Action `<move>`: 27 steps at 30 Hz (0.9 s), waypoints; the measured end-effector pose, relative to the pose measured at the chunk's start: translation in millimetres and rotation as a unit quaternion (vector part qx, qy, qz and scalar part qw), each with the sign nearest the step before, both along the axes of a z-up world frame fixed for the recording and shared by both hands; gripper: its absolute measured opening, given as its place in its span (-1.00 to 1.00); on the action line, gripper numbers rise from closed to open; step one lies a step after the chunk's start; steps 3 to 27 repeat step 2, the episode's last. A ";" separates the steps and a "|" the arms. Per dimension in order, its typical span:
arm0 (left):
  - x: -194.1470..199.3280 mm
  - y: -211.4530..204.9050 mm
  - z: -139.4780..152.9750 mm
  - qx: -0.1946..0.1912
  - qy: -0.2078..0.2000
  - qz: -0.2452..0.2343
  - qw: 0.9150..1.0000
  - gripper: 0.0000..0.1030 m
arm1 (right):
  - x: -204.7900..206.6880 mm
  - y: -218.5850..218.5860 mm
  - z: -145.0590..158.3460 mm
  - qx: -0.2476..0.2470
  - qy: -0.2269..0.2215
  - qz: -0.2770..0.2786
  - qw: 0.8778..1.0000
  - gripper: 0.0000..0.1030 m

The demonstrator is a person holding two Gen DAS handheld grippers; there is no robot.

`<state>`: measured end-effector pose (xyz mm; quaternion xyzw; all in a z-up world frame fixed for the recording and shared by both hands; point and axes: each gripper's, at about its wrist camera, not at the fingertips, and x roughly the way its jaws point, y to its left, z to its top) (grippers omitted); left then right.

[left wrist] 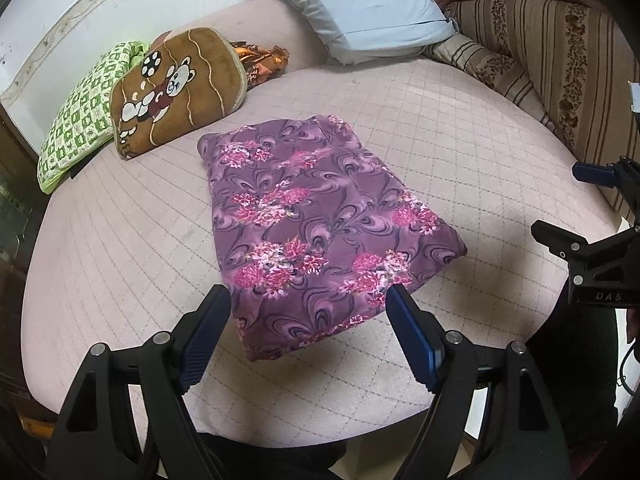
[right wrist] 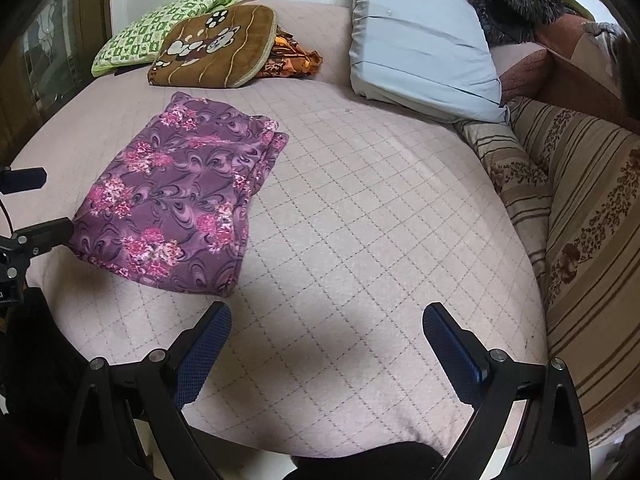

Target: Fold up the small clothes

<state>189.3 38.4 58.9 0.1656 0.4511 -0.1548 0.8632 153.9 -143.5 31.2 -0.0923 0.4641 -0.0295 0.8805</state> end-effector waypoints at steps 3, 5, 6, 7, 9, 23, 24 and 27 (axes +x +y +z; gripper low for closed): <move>2.2 0.4 -0.2 0.000 0.000 0.003 1.000 0.55 | 2.5 -2.4 0.0 -0.005 0.001 0.000 1.000 0.90; 2.2 0.4 -0.2 0.000 0.000 0.003 1.000 0.55 | 2.5 -2.4 0.0 -0.005 0.001 0.000 1.000 0.90; 2.2 0.4 -0.2 0.000 0.000 0.003 1.000 0.55 | 2.5 -2.4 0.0 -0.005 0.001 0.000 1.000 0.90; 2.2 0.4 -0.2 0.000 0.000 0.003 1.000 0.55 | 2.5 -2.4 0.0 -0.005 0.001 0.000 1.000 0.90; 2.2 0.4 -0.2 0.000 0.000 0.003 1.000 0.55 | 2.5 -2.4 0.0 -0.005 0.001 0.000 1.000 0.90; 2.2 0.4 -0.2 0.000 0.000 0.003 1.000 0.55 | 2.5 -2.4 0.0 -0.005 0.001 0.000 1.000 0.90; 2.2 0.4 -0.2 0.000 0.000 0.003 1.000 0.55 | 2.5 -2.4 0.0 -0.005 0.001 0.000 1.000 0.90; 2.2 0.4 -0.2 0.000 0.000 0.003 1.000 0.55 | 2.5 -2.4 0.0 -0.005 0.001 0.000 1.000 0.90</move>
